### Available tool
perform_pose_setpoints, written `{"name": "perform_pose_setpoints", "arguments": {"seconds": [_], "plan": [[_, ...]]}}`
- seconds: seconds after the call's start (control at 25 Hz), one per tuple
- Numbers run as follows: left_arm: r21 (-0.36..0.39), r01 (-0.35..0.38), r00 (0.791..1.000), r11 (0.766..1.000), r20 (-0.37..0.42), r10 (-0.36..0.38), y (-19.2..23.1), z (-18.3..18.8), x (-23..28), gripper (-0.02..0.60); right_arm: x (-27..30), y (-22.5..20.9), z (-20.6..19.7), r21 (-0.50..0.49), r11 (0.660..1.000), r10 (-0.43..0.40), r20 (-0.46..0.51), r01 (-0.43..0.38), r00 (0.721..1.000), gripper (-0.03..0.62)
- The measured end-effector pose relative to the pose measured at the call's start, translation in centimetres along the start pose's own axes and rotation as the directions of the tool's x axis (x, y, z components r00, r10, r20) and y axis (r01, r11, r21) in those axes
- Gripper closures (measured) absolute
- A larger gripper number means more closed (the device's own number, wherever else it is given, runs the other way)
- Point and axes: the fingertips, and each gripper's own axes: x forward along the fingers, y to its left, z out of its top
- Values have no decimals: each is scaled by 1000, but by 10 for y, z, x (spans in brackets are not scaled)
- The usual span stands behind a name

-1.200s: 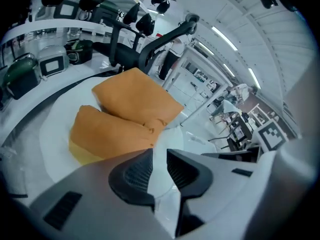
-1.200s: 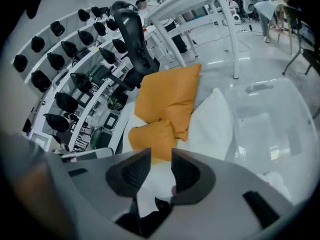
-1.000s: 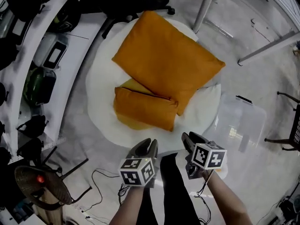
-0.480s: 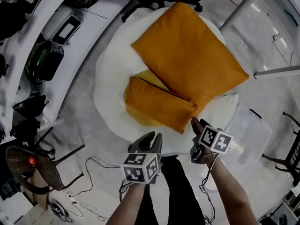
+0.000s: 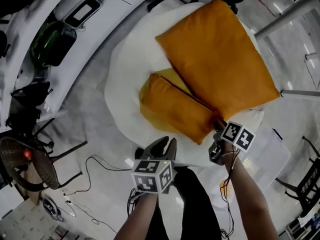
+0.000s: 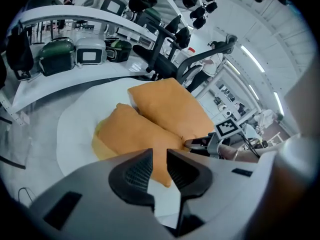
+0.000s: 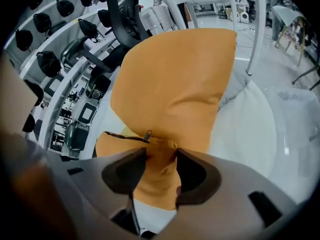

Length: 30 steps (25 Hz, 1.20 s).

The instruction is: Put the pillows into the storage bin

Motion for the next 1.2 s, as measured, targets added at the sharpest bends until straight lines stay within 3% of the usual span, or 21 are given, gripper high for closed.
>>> {"name": "perform_pose_setpoints", "arguments": {"seconds": [0.28, 0.44, 1.0, 1.2], "plan": [[-39, -10, 1000, 999, 12, 11, 14, -2, -5, 499, 9, 6, -3, -37, 999, -39, -3, 39, 999, 458], [-25, -5, 1000, 1000, 4, 5, 15, -4, -13, 499, -2, 10, -11, -18, 999, -26, 21, 26, 999, 536], [71, 46, 999, 996, -31, -44, -5, -17, -53, 499, -75, 55, -80, 41, 992, 114, 75, -117, 991, 566], [74, 66, 997, 995, -54, -62, -5, -33, -79, 499, -109, 73, -107, 26, 993, 109, 101, -112, 989, 568]]}}
